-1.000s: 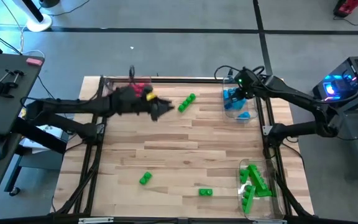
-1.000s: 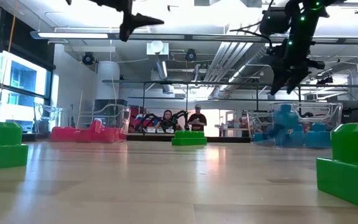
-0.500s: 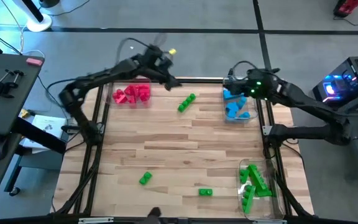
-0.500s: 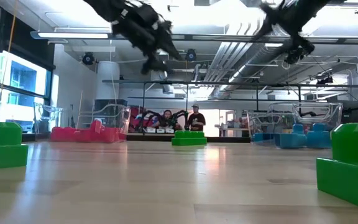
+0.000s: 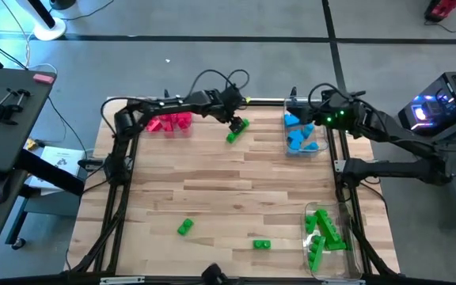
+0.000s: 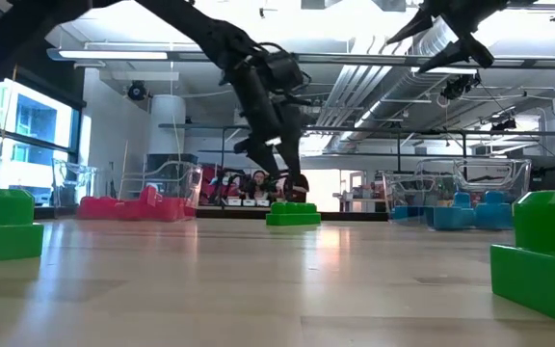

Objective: Sort blocks
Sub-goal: Put the green game piece into the bottom right transparent bin

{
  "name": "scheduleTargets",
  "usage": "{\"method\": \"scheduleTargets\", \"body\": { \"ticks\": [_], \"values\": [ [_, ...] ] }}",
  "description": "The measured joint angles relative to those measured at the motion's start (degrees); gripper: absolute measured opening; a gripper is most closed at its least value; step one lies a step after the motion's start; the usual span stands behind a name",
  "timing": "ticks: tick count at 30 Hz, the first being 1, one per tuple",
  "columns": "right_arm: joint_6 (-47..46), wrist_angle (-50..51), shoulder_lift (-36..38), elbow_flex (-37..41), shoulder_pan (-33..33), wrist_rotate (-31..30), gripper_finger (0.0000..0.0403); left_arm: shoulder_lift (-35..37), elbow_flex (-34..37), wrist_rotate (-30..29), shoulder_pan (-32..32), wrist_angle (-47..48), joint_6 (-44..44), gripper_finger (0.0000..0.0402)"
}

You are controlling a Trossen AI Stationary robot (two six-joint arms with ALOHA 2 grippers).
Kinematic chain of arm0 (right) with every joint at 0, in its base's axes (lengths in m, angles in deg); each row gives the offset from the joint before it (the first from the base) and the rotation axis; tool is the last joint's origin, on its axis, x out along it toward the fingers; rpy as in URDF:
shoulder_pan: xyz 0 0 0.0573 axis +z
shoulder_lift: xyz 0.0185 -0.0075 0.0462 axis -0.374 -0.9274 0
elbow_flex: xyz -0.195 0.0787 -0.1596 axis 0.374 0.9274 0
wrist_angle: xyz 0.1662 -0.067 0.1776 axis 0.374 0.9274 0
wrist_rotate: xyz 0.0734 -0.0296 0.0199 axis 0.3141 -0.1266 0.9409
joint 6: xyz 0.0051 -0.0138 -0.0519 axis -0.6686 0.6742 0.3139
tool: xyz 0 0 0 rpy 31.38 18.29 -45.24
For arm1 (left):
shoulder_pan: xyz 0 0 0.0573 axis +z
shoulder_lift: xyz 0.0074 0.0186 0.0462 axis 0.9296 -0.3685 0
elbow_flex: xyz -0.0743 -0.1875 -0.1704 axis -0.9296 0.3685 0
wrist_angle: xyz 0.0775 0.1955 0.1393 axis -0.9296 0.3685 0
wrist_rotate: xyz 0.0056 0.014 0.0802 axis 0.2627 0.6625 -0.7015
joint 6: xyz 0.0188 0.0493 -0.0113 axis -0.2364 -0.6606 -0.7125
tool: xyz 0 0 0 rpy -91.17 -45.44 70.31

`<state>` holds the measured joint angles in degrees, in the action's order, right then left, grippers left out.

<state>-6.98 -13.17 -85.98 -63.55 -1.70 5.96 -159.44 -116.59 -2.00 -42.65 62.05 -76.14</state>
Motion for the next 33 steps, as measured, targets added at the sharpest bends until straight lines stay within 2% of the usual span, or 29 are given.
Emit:
{"method": "scheduleTargets", "body": {
  "ticks": [7,11,15,25,29,33],
  "values": [
    [1.3,0.7,-0.6,0.0,1.2,0.1,0.0245,-4.8,-0.9,-0.6,-2.5,0.9,4.2,0.025],
    [1.4,0.7,-0.6,0.0,1.9,0.1,0.0245,-6.8,-0.9,-5.6,-3.5,1.6,7.1,0.025],
    [1.2,0.7,-0.6,0.0,2.8,0.2,0.0245,-7.8,-0.9,-4.7,-3.2,1.2,10.1,0.025],
    [1.0,0.7,-0.6,0.0,5.0,0.2,0.0245,-8.3,-0.9,-1.8,-3.3,1.2,10.5,0.025],
    [0.9,0.7,-0.6,0.0,5.6,0.1,0.0245,-8.9,-0.8,-3.2,-3.6,4.4,9.9,0.025],
    [0.0,0.7,-0.6,0.0,5.9,0.0,0.0245,-9.7,-0.8,-7.3,-5.0,5.5,9.7,0.0247]
  ]
}}
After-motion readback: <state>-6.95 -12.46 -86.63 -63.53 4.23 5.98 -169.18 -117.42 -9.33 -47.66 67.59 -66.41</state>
